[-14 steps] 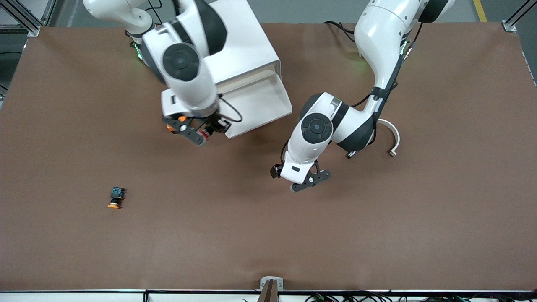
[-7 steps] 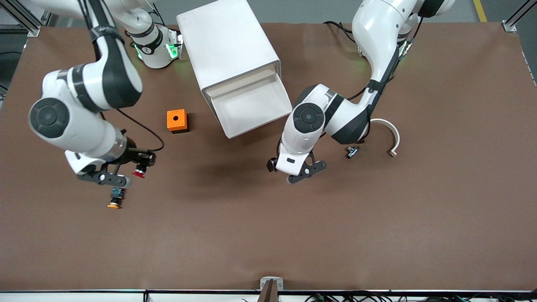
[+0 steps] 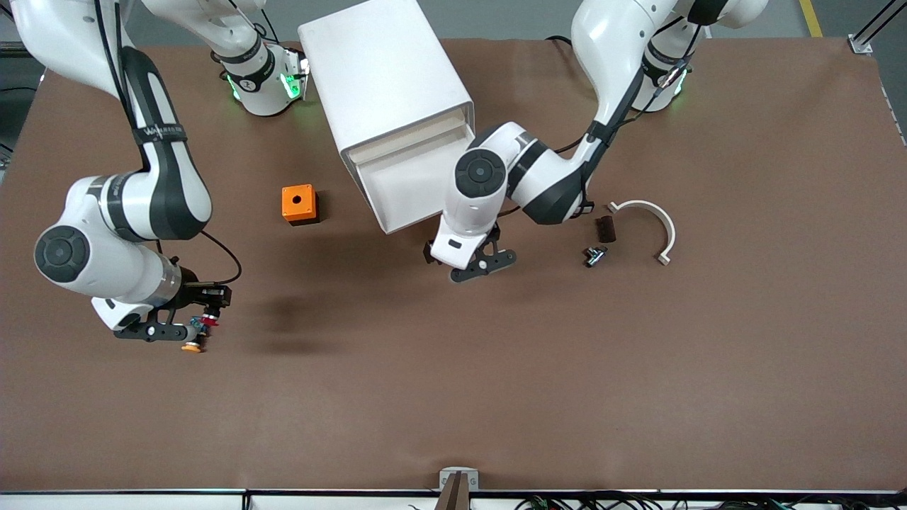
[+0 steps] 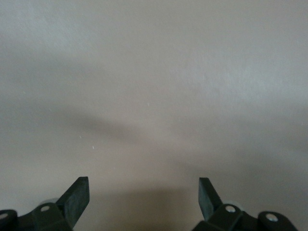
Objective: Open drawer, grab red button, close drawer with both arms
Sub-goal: 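Carry the red button beside the yellow button while the left gripper pushes drawer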
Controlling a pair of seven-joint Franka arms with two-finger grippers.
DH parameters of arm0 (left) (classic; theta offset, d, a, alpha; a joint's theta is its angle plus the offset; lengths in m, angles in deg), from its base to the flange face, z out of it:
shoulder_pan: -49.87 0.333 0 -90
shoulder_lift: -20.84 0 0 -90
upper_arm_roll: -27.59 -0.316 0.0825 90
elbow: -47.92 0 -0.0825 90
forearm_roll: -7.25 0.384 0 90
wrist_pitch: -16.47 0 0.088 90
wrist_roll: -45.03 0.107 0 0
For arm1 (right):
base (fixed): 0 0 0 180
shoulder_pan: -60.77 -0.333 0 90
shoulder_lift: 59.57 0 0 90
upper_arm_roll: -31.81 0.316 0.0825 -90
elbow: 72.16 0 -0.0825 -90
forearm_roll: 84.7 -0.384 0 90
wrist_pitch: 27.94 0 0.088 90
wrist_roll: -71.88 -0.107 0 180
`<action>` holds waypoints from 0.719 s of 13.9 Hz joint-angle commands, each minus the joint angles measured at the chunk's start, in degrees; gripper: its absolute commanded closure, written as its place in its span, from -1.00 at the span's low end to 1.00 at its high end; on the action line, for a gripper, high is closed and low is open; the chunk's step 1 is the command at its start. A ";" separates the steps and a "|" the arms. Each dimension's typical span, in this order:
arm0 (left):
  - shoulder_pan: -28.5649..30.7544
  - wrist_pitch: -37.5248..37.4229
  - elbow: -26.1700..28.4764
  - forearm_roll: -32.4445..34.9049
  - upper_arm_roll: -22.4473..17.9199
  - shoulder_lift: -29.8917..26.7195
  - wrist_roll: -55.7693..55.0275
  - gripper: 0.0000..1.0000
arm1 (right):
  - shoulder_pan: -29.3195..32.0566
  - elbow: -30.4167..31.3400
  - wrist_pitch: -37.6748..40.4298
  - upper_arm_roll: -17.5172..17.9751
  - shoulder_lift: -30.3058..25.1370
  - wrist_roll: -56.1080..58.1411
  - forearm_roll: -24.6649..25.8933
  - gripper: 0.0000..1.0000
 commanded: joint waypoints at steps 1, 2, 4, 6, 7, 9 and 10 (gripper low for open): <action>-2.28 0.35 1.81 0.58 -0.07 -0.17 -0.69 -0.99 | 2.89 0.02 -3.48 1.24 2.37 2.71 0.41 0.98; -2.99 0.26 2.43 0.67 -0.07 -0.17 -0.78 -0.99 | 3.07 -0.07 -4.10 1.24 3.07 2.71 0.41 0.98; -4.04 0.26 3.14 0.58 0.02 -0.26 -0.78 -0.99 | 3.16 0.01 -6.82 1.24 4.92 2.71 0.41 0.98; -4.58 0.35 3.14 0.41 0.45 -0.43 -0.69 -0.99 | 3.07 0.01 -9.98 1.24 7.29 2.71 0.41 0.98; -4.49 0.35 3.14 0.41 1.50 -0.43 -0.78 -0.99 | 3.16 0.02 -11.30 1.24 8.34 2.71 0.41 0.98; -4.49 0.26 3.23 0.23 2.13 -0.35 -0.69 -0.99 | 3.16 0.02 -13.15 1.24 9.67 2.71 0.41 0.98; -4.58 0.26 3.40 -0.64 2.47 -0.35 -0.69 -0.99 | 3.07 0.02 -13.51 1.24 9.93 2.71 0.41 0.98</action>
